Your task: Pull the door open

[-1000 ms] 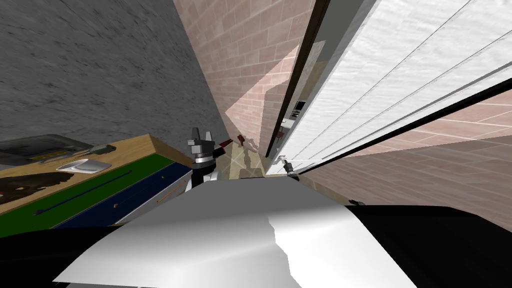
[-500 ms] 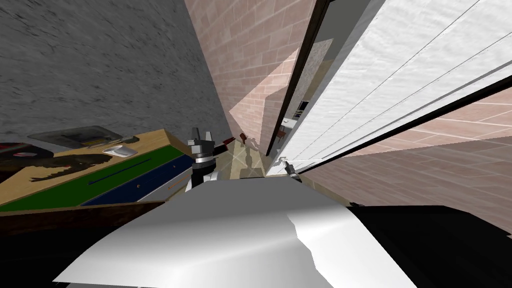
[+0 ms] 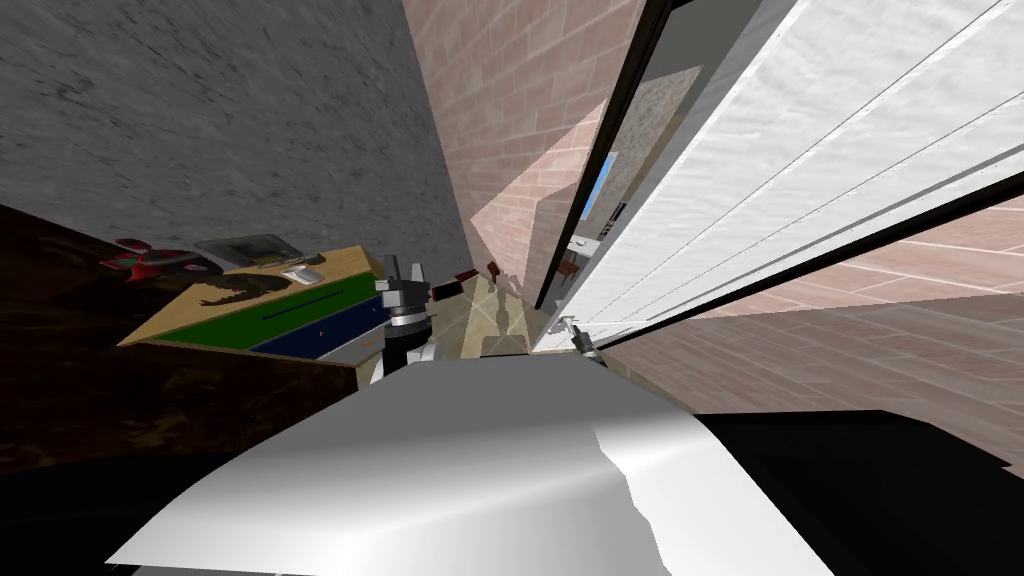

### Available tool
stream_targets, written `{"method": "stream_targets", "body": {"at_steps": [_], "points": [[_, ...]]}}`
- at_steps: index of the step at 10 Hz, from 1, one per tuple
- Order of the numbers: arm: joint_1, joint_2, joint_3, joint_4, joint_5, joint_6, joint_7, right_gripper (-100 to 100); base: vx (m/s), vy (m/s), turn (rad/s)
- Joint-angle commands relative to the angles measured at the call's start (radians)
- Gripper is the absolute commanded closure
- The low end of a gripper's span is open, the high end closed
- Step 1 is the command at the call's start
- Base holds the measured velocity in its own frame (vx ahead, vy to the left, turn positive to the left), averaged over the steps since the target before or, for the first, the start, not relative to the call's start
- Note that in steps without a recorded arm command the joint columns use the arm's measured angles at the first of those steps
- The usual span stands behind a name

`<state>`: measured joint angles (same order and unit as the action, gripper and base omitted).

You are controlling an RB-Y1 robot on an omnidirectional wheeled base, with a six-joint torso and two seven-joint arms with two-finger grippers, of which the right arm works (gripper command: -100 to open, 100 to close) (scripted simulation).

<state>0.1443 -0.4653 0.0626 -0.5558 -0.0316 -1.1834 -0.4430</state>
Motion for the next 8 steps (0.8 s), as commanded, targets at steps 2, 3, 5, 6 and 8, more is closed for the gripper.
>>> {"method": "stream_targets", "body": {"at_steps": [2,3,5,6,8], "points": [[0.019,-0.011,0.003,0.02,0.0,-0.042,-0.009,100,-0.228,-0.069,0.161],[0.021,-0.013,0.003,0.023,0.001,-0.048,-0.011,100,-0.168,-0.069,0.109],[0.025,-0.013,0.007,0.029,0.003,-0.055,-0.012,100,-0.144,-0.035,0.095],[0.015,-0.012,0.02,0.033,-0.001,-0.05,-0.011,100,-0.132,-0.028,0.068],[-0.001,-0.012,0.033,0.037,-0.006,-0.044,-0.009,100,-0.216,-0.065,0.118]]}}
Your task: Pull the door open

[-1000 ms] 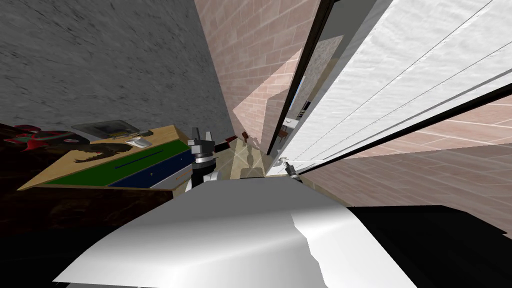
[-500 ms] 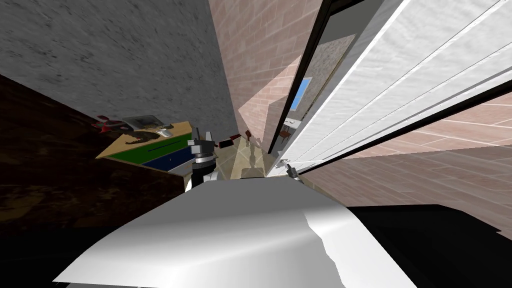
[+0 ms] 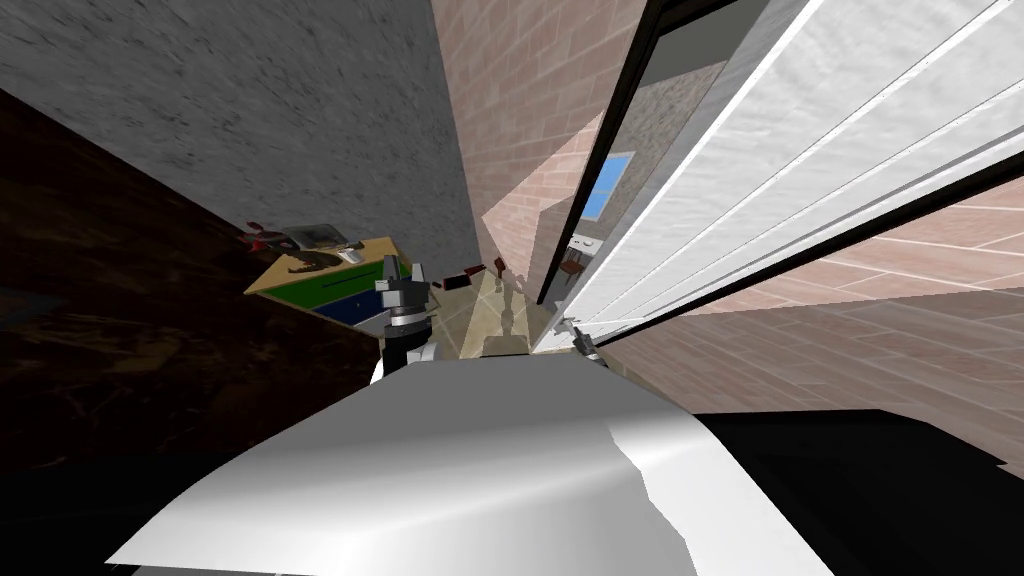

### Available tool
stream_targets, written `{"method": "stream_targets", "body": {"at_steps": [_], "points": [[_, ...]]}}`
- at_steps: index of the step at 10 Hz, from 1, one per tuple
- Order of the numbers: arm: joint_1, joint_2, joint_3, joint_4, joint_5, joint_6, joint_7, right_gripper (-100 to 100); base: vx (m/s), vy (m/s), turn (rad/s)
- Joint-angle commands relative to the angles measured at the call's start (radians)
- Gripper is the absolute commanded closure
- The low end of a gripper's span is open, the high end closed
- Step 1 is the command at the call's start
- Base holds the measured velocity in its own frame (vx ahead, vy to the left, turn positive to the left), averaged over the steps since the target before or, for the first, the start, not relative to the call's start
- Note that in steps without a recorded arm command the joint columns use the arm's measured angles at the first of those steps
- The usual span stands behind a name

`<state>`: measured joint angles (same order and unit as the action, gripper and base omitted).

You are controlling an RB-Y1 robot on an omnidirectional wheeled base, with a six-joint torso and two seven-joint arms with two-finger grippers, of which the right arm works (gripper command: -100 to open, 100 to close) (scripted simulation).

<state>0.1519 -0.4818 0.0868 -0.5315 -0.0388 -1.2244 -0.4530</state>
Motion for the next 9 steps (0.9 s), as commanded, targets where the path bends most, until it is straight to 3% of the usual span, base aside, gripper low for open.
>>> {"method": "stream_targets", "body": {"at_steps": [1,5,9], "points": [[-0.022,0.004,0.021,0.018,-0.004,0.002,0.003,100,-0.215,-0.072,0.095],[-0.065,0.004,0.058,0.031,-0.019,0.019,0.01,100,-0.214,-0.076,0.103],[-0.096,0.003,0.085,0.04,-0.031,0.032,0.014,100,-0.142,-0.058,0.071]]}}
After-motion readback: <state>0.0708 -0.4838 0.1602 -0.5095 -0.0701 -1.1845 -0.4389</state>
